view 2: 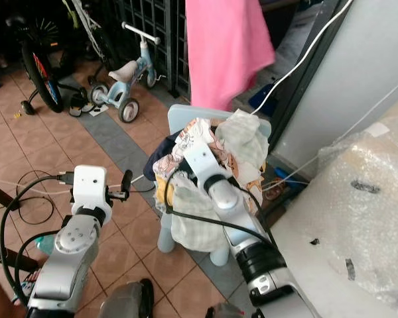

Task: Clothes washing

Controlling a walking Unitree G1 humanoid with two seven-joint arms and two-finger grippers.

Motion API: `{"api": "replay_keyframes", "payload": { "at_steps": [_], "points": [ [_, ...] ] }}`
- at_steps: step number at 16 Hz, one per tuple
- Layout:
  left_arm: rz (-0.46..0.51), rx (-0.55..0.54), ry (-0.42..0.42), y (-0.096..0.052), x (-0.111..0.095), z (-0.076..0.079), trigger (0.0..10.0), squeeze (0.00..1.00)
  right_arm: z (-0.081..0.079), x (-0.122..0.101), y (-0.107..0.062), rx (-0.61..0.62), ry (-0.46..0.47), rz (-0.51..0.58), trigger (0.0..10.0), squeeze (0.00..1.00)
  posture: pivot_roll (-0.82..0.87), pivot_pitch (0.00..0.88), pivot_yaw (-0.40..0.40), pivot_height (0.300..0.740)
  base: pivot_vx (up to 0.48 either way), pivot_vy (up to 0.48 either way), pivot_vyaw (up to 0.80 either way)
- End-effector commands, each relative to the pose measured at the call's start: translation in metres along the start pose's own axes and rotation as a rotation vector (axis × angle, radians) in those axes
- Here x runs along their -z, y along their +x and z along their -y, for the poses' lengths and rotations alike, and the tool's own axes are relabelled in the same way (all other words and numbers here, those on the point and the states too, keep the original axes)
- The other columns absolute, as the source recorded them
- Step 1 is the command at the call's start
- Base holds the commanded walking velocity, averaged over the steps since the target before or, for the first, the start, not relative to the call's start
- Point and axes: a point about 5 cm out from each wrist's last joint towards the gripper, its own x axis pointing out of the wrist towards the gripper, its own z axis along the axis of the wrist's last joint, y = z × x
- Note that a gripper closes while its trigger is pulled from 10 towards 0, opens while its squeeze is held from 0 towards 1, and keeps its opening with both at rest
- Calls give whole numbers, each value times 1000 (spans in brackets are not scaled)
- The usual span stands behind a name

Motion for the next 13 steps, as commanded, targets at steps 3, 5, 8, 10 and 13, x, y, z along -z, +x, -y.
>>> {"api": "replay_keyframes", "payload": {
  "at_steps": [3,5,8,10,13],
  "points": [
    [12,7,-8,-3,-3,2,10000,0,1,22,1,12,31,-111,0,0,22,66,-39,740,0,0,0],
    [10,7,-9,-4,-3,2,10000,0,1,29,0,18,68,-148,0,0,22,69,-39,740,0,0,0],
    [7,7,-11,-4,-3,1,10000,0,2,35,0,31,96,-169,0,0,21,73,-36,740,0,0,0],
    [5,8,-10,-4,-2,1,10000,0,3,36,0,45,129,-171,0,0,22,73,-34,740,0,0,0],
    [4,8,-6,-4,-3,0,10000,0,9,30,1,102,251,-128,0,0,22,74,-32,740,0,0,0]
  ]
}}
